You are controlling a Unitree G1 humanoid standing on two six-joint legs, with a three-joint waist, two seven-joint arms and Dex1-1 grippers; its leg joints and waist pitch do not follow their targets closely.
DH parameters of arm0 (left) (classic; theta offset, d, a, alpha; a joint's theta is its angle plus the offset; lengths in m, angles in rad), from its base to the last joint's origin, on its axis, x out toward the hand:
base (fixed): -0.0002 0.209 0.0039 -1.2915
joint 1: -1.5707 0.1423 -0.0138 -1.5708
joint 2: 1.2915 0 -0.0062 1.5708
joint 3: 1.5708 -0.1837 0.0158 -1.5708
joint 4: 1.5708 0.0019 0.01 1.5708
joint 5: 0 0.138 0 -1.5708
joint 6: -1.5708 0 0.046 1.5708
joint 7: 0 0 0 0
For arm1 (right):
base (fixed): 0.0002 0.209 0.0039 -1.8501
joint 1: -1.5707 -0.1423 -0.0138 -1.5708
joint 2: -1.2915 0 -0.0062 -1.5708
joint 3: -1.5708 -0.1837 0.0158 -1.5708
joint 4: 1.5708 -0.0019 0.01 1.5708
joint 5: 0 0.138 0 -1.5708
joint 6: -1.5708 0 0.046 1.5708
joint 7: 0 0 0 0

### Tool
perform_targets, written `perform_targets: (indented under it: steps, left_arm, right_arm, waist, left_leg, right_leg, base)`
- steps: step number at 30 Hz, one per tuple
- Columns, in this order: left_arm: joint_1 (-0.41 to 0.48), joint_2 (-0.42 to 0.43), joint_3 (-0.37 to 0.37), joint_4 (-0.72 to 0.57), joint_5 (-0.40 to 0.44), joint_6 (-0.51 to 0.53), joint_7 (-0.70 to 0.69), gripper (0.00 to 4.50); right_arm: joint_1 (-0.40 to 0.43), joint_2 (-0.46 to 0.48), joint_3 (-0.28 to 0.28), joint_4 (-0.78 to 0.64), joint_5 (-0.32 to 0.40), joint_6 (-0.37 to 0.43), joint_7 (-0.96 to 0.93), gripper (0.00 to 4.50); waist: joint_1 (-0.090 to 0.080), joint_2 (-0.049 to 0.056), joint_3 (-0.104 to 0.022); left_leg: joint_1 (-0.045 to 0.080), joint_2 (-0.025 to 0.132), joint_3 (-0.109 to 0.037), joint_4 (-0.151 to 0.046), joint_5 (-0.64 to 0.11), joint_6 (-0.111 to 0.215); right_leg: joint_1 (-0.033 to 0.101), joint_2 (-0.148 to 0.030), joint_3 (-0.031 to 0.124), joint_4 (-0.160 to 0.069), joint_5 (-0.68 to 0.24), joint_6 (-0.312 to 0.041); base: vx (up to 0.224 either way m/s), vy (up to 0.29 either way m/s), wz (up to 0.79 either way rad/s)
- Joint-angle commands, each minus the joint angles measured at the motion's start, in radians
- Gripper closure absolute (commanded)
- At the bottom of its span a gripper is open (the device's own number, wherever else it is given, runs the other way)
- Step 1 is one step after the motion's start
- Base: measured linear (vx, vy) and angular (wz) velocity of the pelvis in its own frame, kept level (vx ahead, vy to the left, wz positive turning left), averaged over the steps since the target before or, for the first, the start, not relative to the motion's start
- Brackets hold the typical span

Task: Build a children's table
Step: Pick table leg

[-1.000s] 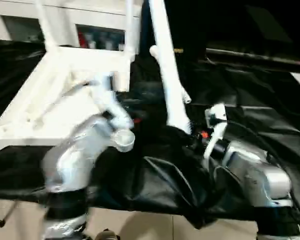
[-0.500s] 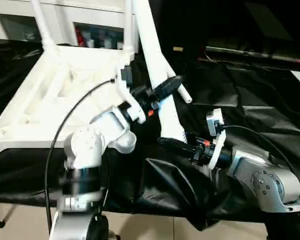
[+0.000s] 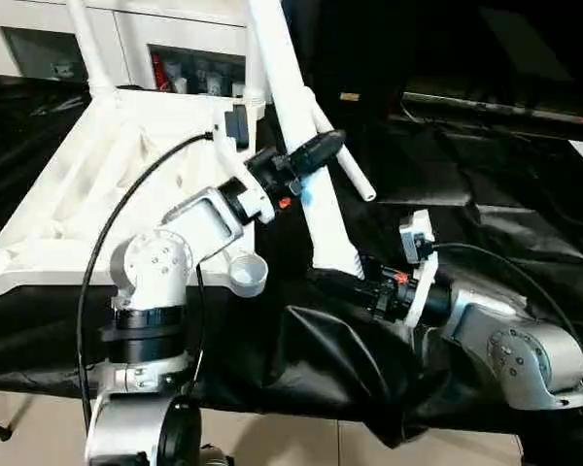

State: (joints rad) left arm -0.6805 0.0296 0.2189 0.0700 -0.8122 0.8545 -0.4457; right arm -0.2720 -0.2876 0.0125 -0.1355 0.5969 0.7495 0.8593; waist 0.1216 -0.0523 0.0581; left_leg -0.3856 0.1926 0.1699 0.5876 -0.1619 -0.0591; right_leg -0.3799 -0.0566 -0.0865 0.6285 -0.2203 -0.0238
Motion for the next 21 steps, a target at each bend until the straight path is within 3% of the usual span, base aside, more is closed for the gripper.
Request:
perform_targets:
  steps: [1,5,7,13,17,21]
  left_arm:
    - [-0.020,0.015,-0.005,0.013,0.019,-0.011,0.011,2.55]
    - [-0.033,0.033,-0.012,-0.002,0.017,0.005,0.010,2.58]
    - [-0.038,0.042,-0.015,0.000,0.017,0.010,0.001,2.59]
    - [-0.055,0.063,-0.025,0.019,0.019,0.016,-0.021,2.60]
    - [-0.069,0.074,-0.034,0.031,0.012,0.027,-0.031,2.60]
    - [-0.075,0.078,-0.042,0.033,0.009,0.035,-0.040,2.61]
  right_arm:
    - [-0.016,-0.006,0.001,-0.001,0.007,-0.018,0.002,1.21]
    - [-0.034,0.015,-0.034,0.000,0.055,0.018,-0.026,1.01]
    - [-0.050,0.008,-0.045,-0.012,0.075,0.034,-0.021,0.70]
    - [-0.103,0.022,-0.148,-0.037,0.187,0.093,-0.061,0.34]
    - [-0.150,0.007,-0.181,0.008,0.192,0.107,-0.098,0.34]
    - [-0.170,-0.031,-0.161,0.021,0.169,0.123,-0.075,0.34]
  waist:
    - [0.005,0.001,-0.069]
    - [0.006,0.000,-0.069]
    - [0.006,0.001,-0.070]
    - [0.007,0.004,-0.070]
    - [0.007,0.006,-0.073]
    - [0.011,0.004,-0.071]
  left_leg:
    - [0.018,0.044,-0.013,-0.059,-0.105,0.003]
    - [0.020,0.044,-0.013,-0.059,-0.096,0.009]
    - [0.020,0.045,-0.013,-0.058,-0.095,0.005]
    - [0.023,0.044,-0.012,-0.057,-0.094,0.005]
    - [0.023,0.044,-0.013,-0.057,-0.081,-0.009]
    - [0.021,0.042,-0.010,-0.057,-0.093,-0.020]
  right_leg:
    - [0.055,-0.095,0.062,-0.077,-0.046,-0.144]
    - [0.052,-0.094,0.061,-0.075,-0.040,-0.147]
    - [0.053,-0.093,0.061,-0.074,-0.037,-0.146]
    - [0.052,-0.092,0.062,-0.073,-0.034,-0.145]
    - [0.052,-0.092,0.060,-0.068,-0.011,-0.154]
    - [0.054,-0.093,0.061,-0.072,-0.030,-0.145]
  base:
    - [0.000,0.000,0.00]
    - [0.000,0.000,0.00]
    - [0.000,0.000,0.00]
    - [0.000,0.000,0.00]
    - [0.000,0.000,0.00]
    - [0.000,0.000,0.00]
